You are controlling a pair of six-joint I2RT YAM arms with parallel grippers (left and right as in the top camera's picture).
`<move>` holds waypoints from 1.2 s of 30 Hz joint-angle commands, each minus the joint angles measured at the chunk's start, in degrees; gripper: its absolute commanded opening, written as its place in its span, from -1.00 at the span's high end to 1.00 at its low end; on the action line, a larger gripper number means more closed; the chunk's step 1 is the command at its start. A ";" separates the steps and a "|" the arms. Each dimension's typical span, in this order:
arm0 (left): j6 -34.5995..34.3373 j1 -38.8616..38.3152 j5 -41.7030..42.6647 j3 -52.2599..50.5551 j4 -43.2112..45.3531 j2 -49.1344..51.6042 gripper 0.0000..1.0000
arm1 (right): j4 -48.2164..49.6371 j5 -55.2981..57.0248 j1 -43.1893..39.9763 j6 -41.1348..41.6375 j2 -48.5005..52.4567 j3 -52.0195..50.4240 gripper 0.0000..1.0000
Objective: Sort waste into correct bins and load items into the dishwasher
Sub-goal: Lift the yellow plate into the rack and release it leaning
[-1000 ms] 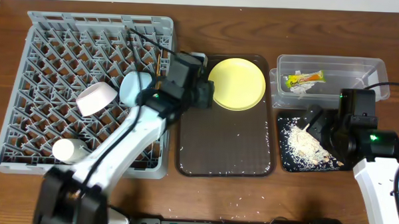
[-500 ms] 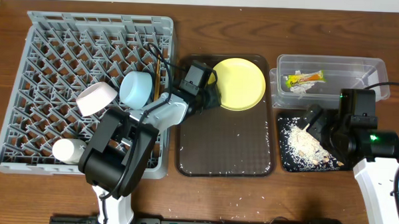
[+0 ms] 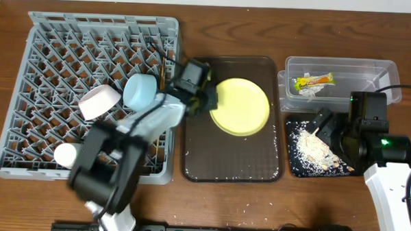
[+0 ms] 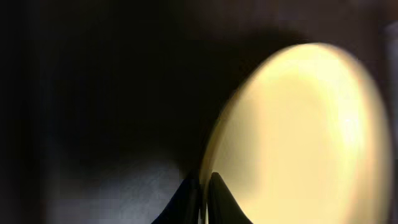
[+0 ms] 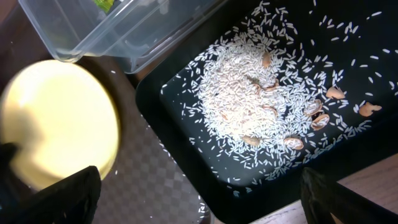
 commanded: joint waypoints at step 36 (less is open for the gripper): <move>26.58 5.27 -47.52 0.44 -0.68 -25.99 -0.43 | -0.07 0.59 -0.26 0.50 0.02 0.11 -0.99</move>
